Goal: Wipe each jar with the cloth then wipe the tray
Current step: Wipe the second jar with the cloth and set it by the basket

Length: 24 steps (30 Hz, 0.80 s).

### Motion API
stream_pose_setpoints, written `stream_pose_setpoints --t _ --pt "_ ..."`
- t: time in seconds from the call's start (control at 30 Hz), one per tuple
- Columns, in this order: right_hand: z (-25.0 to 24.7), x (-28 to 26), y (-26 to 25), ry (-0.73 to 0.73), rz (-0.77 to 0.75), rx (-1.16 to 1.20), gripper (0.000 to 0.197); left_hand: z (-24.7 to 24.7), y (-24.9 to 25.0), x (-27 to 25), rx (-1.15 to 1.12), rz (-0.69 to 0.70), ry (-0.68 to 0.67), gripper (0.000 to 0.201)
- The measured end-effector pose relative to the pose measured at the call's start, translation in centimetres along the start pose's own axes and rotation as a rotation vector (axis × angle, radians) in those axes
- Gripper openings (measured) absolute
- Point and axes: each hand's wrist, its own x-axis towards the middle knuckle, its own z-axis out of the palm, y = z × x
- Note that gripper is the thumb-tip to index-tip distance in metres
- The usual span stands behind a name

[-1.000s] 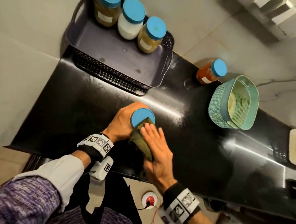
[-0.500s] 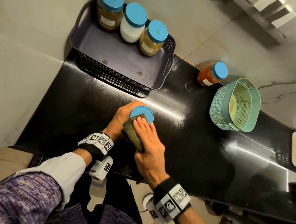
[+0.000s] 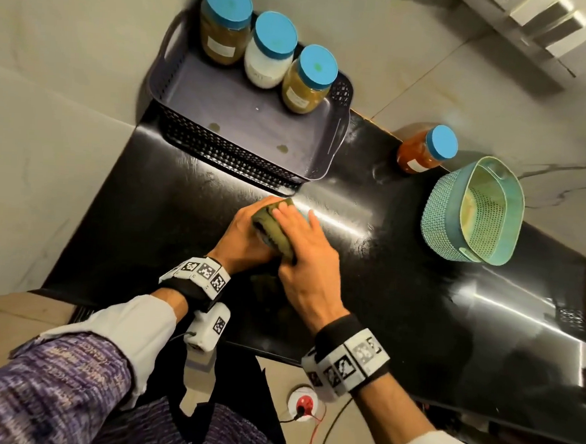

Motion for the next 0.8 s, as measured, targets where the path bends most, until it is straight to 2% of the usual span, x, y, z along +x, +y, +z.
stream_pose_setpoints --t 0.1,0.2,0.27,0.37,0.47,0.57,0.67,0.73,0.8 --pt "-1.1 -2.7 0.4 0.025 0.072 -0.027 0.080 -0.2 0.0 0.6 0.032 0.020 -0.006 0.054" --pt "-0.2 -5.6 -1.4 -0.016 0.068 0.002 0.078 0.0 -0.9 0.2 0.057 0.040 -0.009 0.043" --pt "0.5 -3.7 -1.7 -0.045 0.005 0.017 0.079 -0.3 -0.8 0.3 -0.010 -0.006 -0.029 0.036" --pt "-0.5 0.4 0.1 -0.054 0.046 0.007 0.086 -0.6 0.0 0.4 -0.001 0.007 -0.030 0.051" --pt "-1.6 -1.9 0.9 -0.005 0.113 -0.025 0.088 -0.7 0.2 0.8 0.046 -0.030 -0.030 0.064" --pt "-0.4 -5.4 -1.0 -0.013 0.095 -0.009 0.081 -0.5 -0.1 0.5 0.040 -0.012 -0.018 0.049" --pt "0.7 -2.5 -1.7 -0.030 0.005 0.017 0.077 -0.7 0.3 0.4 0.008 -0.022 0.001 0.039" --pt "0.1 0.2 -0.6 -0.025 0.028 0.017 0.081 -0.6 0.5 0.4 0.035 -0.021 0.007 0.048" --pt "-0.7 0.1 0.1 -0.001 0.083 0.011 0.085 -0.7 0.7 0.6 0.086 -0.030 0.012 0.055"
